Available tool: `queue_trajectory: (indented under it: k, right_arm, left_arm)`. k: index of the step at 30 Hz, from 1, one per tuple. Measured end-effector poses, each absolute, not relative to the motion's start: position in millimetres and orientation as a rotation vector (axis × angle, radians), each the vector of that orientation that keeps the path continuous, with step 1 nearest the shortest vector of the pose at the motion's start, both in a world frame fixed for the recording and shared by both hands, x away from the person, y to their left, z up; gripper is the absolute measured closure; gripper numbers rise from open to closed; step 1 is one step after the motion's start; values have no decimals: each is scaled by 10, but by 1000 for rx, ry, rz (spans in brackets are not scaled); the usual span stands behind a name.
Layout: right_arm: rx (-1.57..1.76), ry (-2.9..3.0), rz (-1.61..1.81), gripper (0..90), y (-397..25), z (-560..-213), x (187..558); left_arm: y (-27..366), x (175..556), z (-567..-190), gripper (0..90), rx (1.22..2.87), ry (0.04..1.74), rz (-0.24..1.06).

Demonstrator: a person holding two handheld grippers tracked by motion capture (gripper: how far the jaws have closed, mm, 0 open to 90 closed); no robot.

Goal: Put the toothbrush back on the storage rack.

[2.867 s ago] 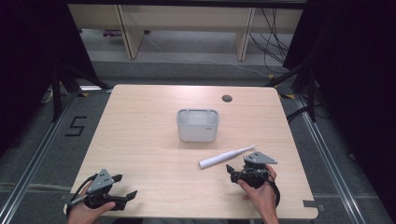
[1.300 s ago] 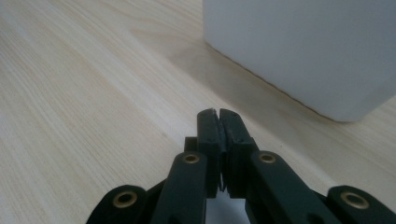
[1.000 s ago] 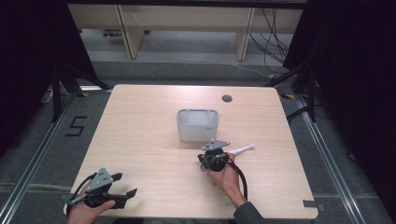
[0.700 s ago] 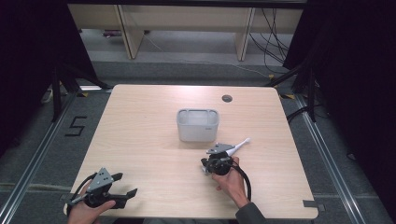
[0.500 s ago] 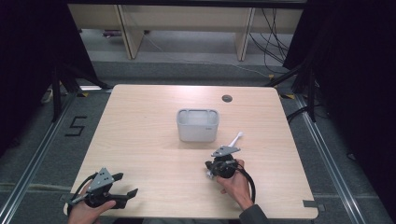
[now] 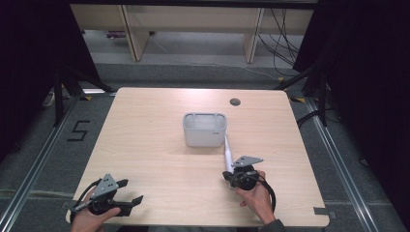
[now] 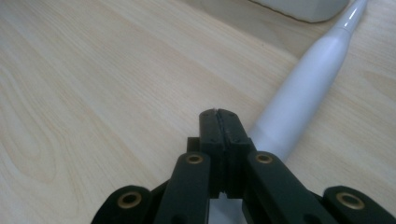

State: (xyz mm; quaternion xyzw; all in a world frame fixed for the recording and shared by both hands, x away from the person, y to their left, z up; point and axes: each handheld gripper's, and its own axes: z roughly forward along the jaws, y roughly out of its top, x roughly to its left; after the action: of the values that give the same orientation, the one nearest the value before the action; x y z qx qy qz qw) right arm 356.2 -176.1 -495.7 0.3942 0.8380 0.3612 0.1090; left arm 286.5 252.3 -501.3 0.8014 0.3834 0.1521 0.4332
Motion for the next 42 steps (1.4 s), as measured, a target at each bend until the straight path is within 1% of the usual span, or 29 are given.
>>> queue_trajectory:
  k: [6, 13, 14, 18, 22, 23, 33, 34, 35, 36, 37, 38, 39, 40, 42]
  right_arm:
    - [1195, 2455, 1041, 897, -1876, -4958, 3506]
    - [1235, 2423, 1052, 897, -2087, -4949, 3478]
    - [1242, 2401, 1044, 897, -2166, -4937, 3475]
    - [1307, 2387, 1042, 897, -2228, -4918, 3454]
    - [1297, 2373, 1040, 896, -2329, -4932, 3472]
    - [1348, 2369, 1024, 896, -2335, -4924, 3453]
    - [1366, 2336, 1019, 891, -2499, -4905, 3467]
    - [1394, 2323, 1044, 887, -2488, -4905, 3457]
    - [1323, 2326, 1031, 881, -2513, -4889, 3469]
    - [1316, 2316, 1061, 862, -2491, -4834, 3459]
    - [1316, 2316, 1061, 862, -2491, -4834, 3459]
    - [1241, 2301, 1049, 821, -2491, -4809, 3492]
    - [1241, 2301, 1049, 821, -2491, -4809, 3492]
    - [1293, 2282, 1020, 786, -2459, -4749, 3485]
    - [1256, 2270, 971, 728, -2449, -4713, 3523]
  left_arm:
    - [2515, 2863, -5016, 165, 1986, 960, 373]
    - [2504, 2860, -5021, 165, 1979, 961, 370]
    - [2503, 2860, -5018, 166, 1980, 959, 365]
    - [2504, 2862, -5022, 166, 1987, 956, 369]
    - [2496, 2862, -5023, 165, 1980, 955, 368]
    - [2495, 2861, -5026, 166, 1980, 955, 367]
    - [2496, 2861, -5019, 167, 1984, 955, 361]
    - [2491, 2861, -5028, 167, 1974, 953, 363]
    - [2494, 2863, -5028, 168, 1978, 950, 364]
    - [2497, 2864, -5022, 168, 1988, 951, 364]
    - [2497, 2864, -5022, 168, 1988, 951, 364]
    - [2500, 2868, -5022, 168, 1994, 951, 365]
    - [2499, 2864, -5021, 168, 1996, 956, 363]
    - [2497, 2864, -5025, 168, 1992, 954, 363]
    - [2494, 2863, -5024, 168, 1991, 961, 358]
